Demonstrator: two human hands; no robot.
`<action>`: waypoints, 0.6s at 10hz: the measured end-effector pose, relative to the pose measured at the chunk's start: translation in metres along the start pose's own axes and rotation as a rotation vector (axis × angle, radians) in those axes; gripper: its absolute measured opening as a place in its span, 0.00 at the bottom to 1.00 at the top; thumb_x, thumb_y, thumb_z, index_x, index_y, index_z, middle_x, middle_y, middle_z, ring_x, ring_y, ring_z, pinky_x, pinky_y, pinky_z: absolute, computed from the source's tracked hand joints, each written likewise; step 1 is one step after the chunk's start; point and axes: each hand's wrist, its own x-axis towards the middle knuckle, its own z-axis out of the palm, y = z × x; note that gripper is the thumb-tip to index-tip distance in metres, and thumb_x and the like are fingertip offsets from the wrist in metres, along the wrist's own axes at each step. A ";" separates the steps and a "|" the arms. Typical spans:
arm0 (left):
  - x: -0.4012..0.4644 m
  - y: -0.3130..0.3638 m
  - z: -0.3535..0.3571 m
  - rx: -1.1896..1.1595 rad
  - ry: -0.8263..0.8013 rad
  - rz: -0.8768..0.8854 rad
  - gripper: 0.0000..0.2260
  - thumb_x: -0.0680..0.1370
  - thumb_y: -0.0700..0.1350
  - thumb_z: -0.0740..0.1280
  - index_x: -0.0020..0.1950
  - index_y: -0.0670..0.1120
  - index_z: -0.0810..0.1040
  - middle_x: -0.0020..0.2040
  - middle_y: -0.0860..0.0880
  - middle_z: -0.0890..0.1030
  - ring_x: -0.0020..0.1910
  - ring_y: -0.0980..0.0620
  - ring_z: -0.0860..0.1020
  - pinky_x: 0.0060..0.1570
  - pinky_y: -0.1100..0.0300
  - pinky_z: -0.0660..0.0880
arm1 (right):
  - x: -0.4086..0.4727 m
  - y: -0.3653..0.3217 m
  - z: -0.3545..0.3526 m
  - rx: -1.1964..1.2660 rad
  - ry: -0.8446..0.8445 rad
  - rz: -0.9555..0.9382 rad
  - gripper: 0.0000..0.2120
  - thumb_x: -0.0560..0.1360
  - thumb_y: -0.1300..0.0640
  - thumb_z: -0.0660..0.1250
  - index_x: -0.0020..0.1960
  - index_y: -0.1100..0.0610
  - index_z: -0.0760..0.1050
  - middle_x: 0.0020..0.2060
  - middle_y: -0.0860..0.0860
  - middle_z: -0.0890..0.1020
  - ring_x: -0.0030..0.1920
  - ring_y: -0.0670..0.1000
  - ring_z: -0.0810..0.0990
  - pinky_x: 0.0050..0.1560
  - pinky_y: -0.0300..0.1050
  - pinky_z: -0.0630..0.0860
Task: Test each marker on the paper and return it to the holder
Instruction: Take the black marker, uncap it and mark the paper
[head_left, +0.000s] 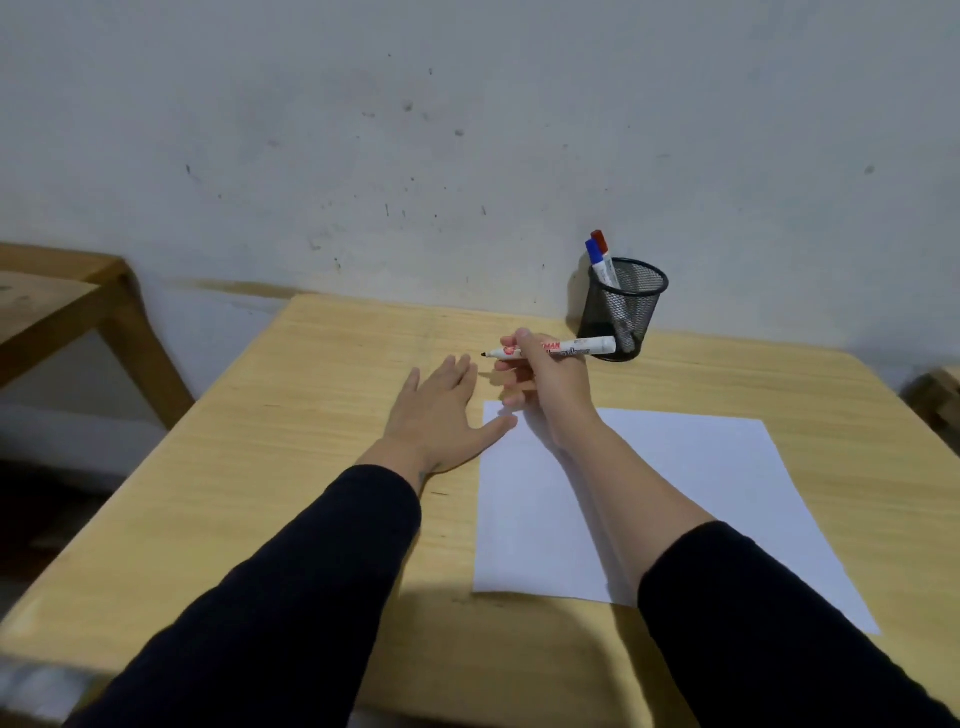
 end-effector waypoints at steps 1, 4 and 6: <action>0.000 -0.003 0.001 -0.011 0.012 0.007 0.41 0.74 0.70 0.51 0.79 0.46 0.48 0.80 0.52 0.48 0.78 0.55 0.45 0.77 0.48 0.42 | 0.001 0.008 0.001 -0.254 0.109 -0.089 0.14 0.73 0.54 0.70 0.33 0.61 0.76 0.27 0.56 0.78 0.22 0.49 0.75 0.22 0.38 0.71; 0.000 -0.005 0.000 -0.011 0.012 0.017 0.41 0.74 0.70 0.52 0.79 0.46 0.49 0.80 0.52 0.48 0.78 0.56 0.45 0.76 0.49 0.42 | 0.009 0.020 0.000 -0.684 0.158 -0.204 0.17 0.72 0.53 0.66 0.34 0.66 0.78 0.28 0.56 0.82 0.29 0.49 0.79 0.34 0.37 0.74; 0.001 -0.005 0.000 -0.008 0.005 0.010 0.41 0.74 0.70 0.51 0.79 0.46 0.48 0.80 0.52 0.48 0.78 0.56 0.45 0.77 0.49 0.42 | 0.007 0.019 0.002 -0.715 0.167 -0.195 0.16 0.72 0.54 0.65 0.33 0.65 0.78 0.27 0.52 0.82 0.28 0.47 0.78 0.30 0.31 0.72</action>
